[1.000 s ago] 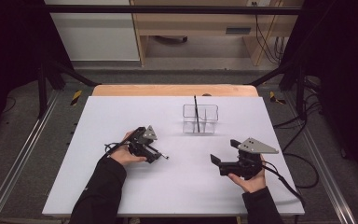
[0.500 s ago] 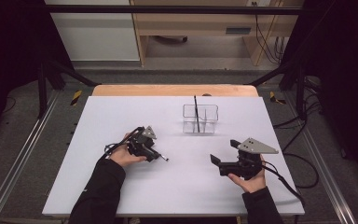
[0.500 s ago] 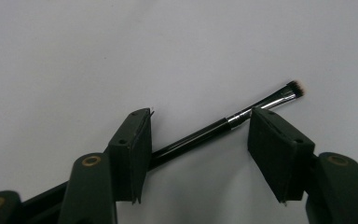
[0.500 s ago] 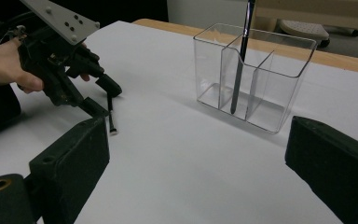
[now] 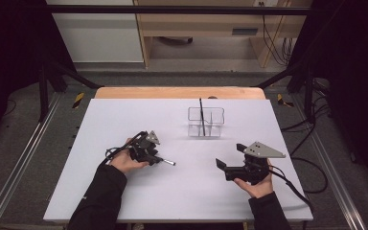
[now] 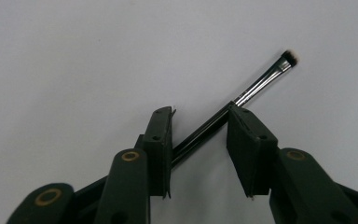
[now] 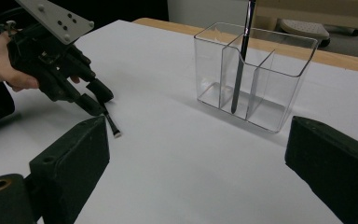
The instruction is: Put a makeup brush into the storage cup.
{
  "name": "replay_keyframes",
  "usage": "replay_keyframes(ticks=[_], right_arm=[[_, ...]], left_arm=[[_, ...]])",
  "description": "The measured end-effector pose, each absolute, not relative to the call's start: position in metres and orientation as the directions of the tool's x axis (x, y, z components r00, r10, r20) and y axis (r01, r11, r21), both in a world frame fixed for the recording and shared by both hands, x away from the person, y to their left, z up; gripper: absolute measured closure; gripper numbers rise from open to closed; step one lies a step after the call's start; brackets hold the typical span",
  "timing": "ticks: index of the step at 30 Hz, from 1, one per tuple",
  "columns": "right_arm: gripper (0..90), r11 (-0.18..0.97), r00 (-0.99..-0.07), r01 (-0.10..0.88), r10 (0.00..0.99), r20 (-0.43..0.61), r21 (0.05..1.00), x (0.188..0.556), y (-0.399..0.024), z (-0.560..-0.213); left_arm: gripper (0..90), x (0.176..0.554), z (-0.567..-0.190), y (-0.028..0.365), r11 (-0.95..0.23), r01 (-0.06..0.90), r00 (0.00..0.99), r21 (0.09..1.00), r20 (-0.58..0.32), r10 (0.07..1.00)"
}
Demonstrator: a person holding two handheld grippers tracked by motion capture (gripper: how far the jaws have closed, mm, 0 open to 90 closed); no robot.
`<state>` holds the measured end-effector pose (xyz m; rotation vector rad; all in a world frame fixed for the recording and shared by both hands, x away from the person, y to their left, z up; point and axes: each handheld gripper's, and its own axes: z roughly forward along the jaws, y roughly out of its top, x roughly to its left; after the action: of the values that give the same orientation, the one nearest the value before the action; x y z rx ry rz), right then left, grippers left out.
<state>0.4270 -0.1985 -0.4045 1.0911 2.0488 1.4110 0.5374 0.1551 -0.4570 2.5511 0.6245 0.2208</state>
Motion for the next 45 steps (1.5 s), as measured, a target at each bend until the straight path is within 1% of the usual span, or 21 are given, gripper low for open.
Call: replay_keyframes(ticks=[9,24,32,34,39,42,45], right_arm=[[7.1,0.178,-0.604,0.366,0.792,0.087,0.913,0.427,-0.198,-0.405],[7.1,0.181,-0.605,0.369,0.792,0.088,0.912,0.427,-0.197,-0.406],[7.2,0.18,-0.605,0.369,0.791,0.089,0.912,0.427,-0.197,-0.405],[7.2,0.18,-0.605,0.369,0.792,0.088,0.912,0.427,-0.197,-0.405],[7.2,0.182,-0.605,0.367,0.791,0.086,0.912,0.427,-0.198,-0.405],[7.2,0.182,-0.605,0.367,0.791,0.086,0.912,0.427,-0.198,-0.405],[7.2,0.182,-0.606,0.367,0.791,0.086,0.912,0.427,-0.198,-0.405]], left_arm=[[72.3,0.532,-0.455,0.159,-0.778,0.395,0.884,0.489,0.029,0.467],[82.7,0.523,-0.455,0.163,-0.771,0.416,0.873,0.482,0.023,0.486],[82.6,0.523,-0.454,0.163,-0.763,0.439,0.863,0.475,0.013,0.505],[80.5,0.523,-0.453,0.164,-0.766,0.433,0.863,0.476,0.025,0.504],[73.5,0.524,-0.446,0.166,-0.75,0.442,0.86,0.492,0.006,0.511],[71.0,0.525,-0.442,0.165,-0.751,0.448,0.858,0.484,0.002,0.513],[69.6,0.527,-0.441,0.161,-0.77,0.447,0.863,0.454,0.007,0.505]])
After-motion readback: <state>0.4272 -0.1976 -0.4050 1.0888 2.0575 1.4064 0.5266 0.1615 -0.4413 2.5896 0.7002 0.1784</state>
